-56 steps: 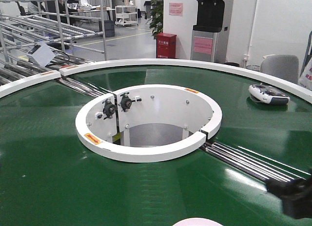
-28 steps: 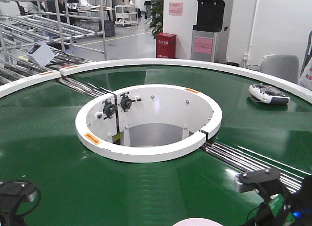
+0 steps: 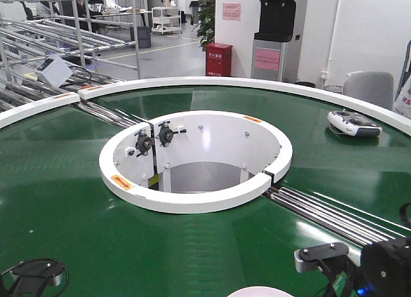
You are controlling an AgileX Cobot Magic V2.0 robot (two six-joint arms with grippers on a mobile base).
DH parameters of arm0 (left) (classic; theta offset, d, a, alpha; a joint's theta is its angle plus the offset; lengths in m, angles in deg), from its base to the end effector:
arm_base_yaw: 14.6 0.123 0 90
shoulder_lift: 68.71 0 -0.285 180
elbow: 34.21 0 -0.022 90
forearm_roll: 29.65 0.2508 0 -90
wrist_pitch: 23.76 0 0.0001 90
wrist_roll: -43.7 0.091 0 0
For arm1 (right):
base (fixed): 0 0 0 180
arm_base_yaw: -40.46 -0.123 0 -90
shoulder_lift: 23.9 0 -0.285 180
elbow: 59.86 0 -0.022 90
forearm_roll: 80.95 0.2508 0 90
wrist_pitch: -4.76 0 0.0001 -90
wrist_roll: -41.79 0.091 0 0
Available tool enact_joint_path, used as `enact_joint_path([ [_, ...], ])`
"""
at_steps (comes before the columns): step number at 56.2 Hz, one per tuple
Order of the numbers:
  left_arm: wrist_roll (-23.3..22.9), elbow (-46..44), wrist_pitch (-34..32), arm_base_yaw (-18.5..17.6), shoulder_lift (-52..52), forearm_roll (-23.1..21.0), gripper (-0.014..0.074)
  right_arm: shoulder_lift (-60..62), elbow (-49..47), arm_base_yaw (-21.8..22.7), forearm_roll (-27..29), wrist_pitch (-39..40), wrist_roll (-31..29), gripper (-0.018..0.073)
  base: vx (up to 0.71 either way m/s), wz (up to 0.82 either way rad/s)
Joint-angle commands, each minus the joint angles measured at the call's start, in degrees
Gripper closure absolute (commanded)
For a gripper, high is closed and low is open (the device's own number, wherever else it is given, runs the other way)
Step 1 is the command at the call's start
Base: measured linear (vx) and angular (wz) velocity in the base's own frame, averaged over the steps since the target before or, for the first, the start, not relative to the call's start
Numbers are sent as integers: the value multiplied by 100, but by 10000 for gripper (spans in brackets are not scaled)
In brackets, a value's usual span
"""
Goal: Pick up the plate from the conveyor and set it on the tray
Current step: 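Grasp the light-blue plate with left gripper, pink plate with right gripper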
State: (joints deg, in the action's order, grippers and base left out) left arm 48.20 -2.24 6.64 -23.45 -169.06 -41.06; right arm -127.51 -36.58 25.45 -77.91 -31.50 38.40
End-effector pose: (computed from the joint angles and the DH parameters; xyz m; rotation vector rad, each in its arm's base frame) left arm 0.2743 -0.0519 0.1645 0.1084 2.8377 -0.1964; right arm 0.2960 0.0823 0.1800 -0.4021 2.8228 0.0962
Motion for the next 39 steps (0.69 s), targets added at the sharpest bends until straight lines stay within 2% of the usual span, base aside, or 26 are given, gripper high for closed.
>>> enact_joint_path([
  [1,-7,-138,-302,-35,54,-101,73,-11,-164,13,-34,249,-48,-11,0,0],
  [7,-7,-138,-380,-35,-69,-101,83,-206,-164,13,-34,273,-42,6,0,0],
  [12,-7,-138,-410,-35,-127,-101,154,-328,-164,13,-34,278,-42,75,0,0],
  [16,-7,-138,-410,-35,-132,-105,281,-355,-164,13,-29,266,-32,228,0,0],
  [23,-7,-138,-369,-35,-80,-105,605,-319,-164,13,-29,160,-21,559,0,0],
  [24,-7,-138,-371,-35,-59,-105,606,-305,-164,13,-29,144,-19,576,0,0],
  [39,-46,-151,-454,-35,761,-159,603,242,-164,13,-35,70,-24,571,0,0],
])
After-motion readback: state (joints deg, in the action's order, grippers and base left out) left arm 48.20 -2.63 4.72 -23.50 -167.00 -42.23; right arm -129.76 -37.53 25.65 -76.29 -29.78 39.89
